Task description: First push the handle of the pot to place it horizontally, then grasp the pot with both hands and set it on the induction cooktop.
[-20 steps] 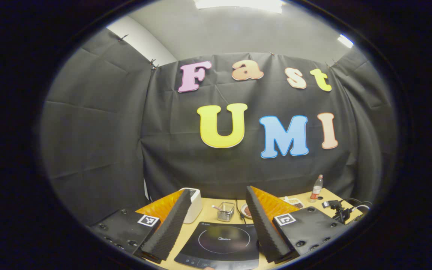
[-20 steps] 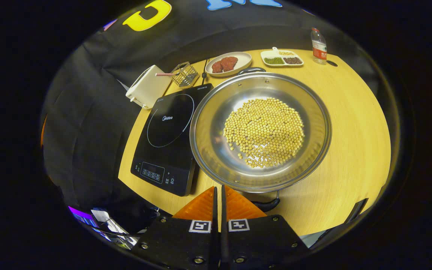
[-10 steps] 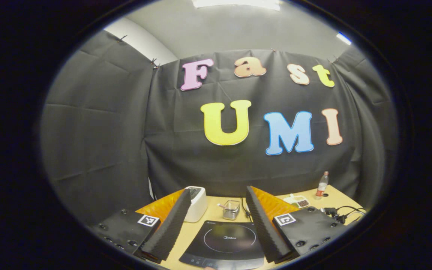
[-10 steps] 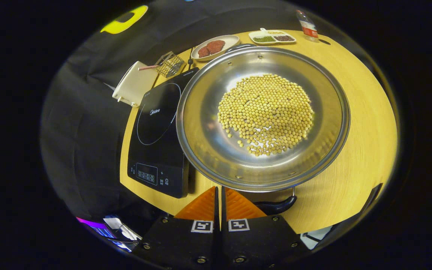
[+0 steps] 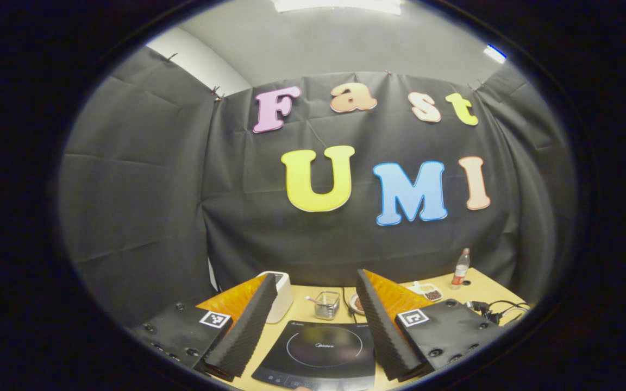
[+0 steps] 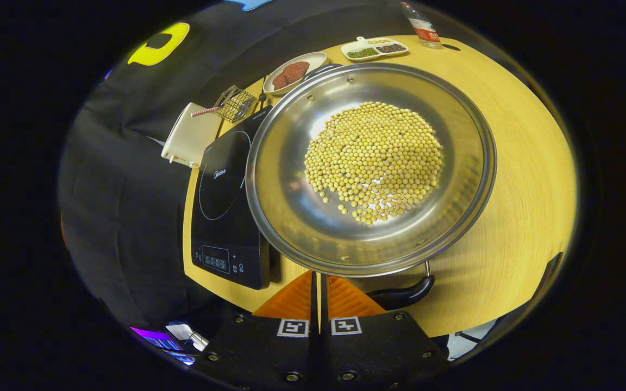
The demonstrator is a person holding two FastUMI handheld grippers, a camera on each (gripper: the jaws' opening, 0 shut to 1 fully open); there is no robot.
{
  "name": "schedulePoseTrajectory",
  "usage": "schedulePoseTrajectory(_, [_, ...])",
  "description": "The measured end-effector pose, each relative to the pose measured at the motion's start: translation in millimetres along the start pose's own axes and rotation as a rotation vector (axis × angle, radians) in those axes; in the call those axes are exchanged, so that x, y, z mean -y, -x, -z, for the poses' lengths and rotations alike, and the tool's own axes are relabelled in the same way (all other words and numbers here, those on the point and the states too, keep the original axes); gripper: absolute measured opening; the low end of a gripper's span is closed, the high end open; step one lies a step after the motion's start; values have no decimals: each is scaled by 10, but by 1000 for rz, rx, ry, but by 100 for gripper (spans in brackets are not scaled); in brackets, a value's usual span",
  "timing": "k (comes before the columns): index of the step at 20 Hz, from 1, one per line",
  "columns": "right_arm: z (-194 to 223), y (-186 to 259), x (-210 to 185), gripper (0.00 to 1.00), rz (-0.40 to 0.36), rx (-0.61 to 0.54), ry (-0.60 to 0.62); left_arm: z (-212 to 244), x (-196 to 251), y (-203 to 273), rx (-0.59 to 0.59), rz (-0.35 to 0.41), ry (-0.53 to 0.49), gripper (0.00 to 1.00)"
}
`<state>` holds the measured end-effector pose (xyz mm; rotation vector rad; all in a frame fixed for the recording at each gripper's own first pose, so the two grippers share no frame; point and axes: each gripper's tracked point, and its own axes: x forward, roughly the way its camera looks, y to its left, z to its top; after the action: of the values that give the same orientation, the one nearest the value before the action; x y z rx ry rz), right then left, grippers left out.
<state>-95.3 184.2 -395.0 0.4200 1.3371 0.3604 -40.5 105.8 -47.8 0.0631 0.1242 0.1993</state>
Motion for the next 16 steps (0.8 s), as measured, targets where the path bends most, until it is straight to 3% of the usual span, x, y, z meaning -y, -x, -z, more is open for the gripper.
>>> schedulePoseTrajectory(16, [-91,300,661,1,77,37,-16,-74,645,-1,15,68,-13,95])
